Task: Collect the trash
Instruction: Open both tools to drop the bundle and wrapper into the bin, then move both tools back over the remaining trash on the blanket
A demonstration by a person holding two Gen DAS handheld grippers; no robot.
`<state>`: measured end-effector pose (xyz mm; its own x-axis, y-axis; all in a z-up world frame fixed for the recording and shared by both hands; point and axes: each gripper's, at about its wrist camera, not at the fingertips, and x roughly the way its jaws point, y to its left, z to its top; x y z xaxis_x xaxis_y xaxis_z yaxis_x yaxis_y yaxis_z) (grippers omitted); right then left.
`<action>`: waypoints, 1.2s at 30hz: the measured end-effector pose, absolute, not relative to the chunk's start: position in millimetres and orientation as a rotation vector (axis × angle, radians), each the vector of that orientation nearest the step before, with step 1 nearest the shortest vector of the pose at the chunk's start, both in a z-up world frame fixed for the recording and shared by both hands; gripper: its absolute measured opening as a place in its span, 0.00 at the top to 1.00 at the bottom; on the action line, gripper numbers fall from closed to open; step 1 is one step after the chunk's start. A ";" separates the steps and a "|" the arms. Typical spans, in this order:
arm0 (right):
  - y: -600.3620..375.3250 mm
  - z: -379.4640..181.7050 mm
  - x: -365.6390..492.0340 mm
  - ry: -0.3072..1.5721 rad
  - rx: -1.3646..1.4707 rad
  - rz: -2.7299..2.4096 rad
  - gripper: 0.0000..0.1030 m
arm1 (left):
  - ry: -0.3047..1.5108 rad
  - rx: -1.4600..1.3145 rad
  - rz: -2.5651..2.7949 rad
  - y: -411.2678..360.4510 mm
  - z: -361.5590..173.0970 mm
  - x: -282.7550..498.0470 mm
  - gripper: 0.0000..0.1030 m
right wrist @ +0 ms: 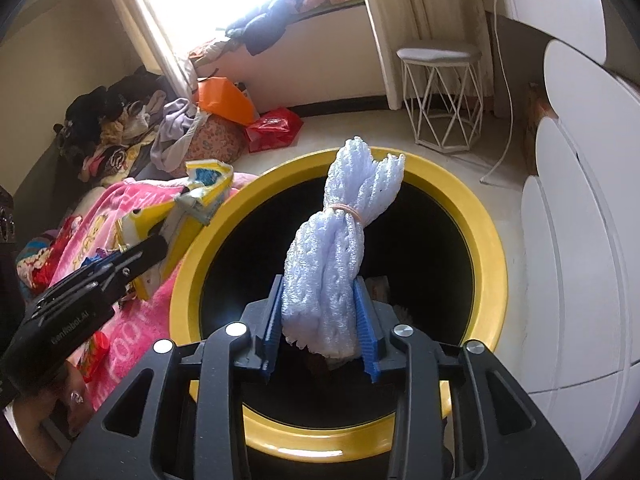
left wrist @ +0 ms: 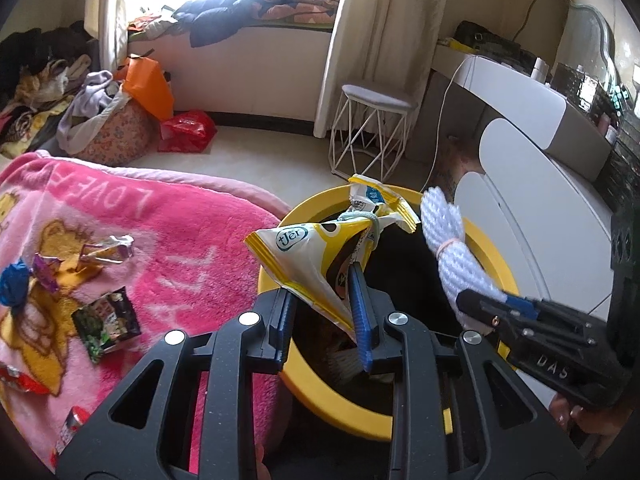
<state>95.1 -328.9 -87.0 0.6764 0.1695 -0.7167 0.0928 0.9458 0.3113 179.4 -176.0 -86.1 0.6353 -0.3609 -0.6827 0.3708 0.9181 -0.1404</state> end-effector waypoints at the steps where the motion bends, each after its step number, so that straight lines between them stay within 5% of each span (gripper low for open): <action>1: -329.6 -88.6 95.4 0.837 0.348 0.043 0.63 | 0.776 0.006 -0.417 -175.4 -85.8 180.4 0.75; 4: -331.3 -88.8 95.0 0.836 0.359 0.030 0.53 | 0.752 -0.007 -0.395 -172.0 -82.3 178.9 0.37; 9: -330.7 -87.1 93.6 0.823 0.348 0.016 0.45 | 0.723 -0.018 -0.361 -160.0 -79.4 168.3 0.17; 21: -313.9 -70.9 85.5 0.721 0.319 0.027 0.33 | 0.655 -0.060 -0.299 -121.3 -60.9 146.4 0.15; 36: -259.6 -49.6 76.8 0.655 0.260 0.152 0.32 | 0.575 -0.089 -0.206 -73.8 -43.1 129.3 0.15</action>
<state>76.8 -259.6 -49.6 0.7835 0.2202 -0.5811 -0.0574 0.9568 0.2852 129.3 -73.8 -43.1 0.8192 -0.2179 -0.5306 0.1680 0.9756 -0.1413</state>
